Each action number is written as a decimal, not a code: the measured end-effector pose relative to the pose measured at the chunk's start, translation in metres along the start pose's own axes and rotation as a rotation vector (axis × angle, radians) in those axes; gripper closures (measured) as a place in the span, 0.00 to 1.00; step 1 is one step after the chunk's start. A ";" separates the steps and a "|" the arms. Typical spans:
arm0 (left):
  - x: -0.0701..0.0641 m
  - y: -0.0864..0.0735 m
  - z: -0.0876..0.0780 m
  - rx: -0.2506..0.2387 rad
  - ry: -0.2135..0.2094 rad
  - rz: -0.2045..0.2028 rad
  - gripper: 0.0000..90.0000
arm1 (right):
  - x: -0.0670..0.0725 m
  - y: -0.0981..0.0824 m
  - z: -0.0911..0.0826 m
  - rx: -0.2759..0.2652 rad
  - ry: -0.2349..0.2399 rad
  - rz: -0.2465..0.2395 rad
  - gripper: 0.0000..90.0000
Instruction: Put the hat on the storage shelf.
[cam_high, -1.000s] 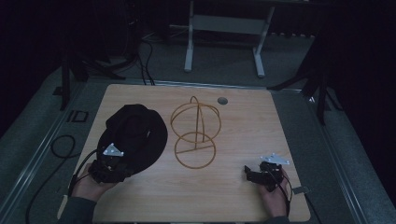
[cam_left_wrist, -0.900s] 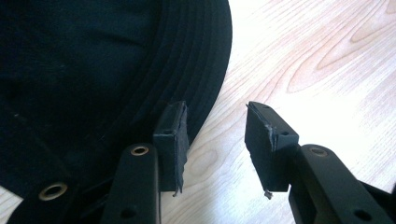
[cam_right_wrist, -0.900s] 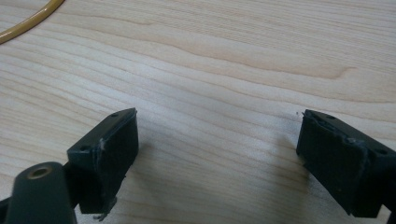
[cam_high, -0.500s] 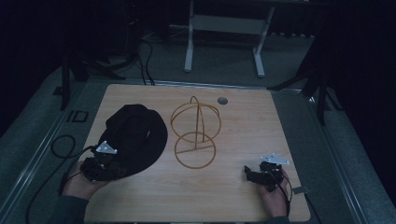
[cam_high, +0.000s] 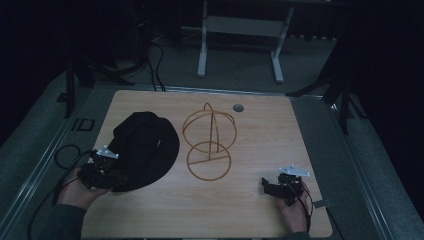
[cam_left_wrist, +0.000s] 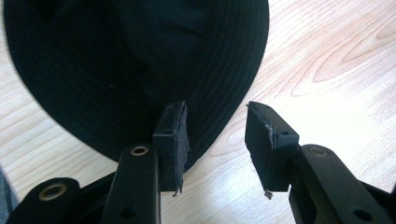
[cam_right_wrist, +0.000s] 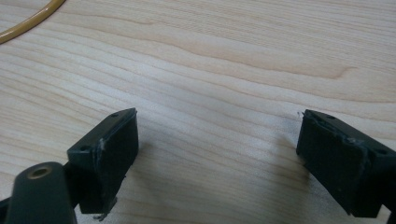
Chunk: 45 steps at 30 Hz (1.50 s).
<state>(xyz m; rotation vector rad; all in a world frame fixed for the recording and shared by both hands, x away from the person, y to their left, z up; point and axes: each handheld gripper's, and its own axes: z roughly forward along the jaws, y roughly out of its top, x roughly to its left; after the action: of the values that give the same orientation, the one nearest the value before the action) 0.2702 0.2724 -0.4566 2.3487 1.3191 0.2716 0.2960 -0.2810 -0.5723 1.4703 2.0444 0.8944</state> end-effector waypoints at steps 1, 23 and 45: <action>0.001 0.001 -0.002 0.000 0.003 -0.003 0.65 | 0.000 0.000 0.000 0.000 0.000 0.000 0.14; 0.024 0.030 -0.011 0.098 0.058 -0.051 0.63 | 0.000 0.000 0.000 0.000 0.000 -0.001 0.14; 0.027 0.076 0.005 0.219 0.118 -0.022 0.61 | 0.000 0.000 0.000 0.001 0.000 0.000 0.14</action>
<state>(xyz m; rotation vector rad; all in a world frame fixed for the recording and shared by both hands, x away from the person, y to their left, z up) 0.3448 0.2596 -0.4276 2.5298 1.4969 0.2745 0.2959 -0.2809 -0.5723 1.4710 2.0449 0.8941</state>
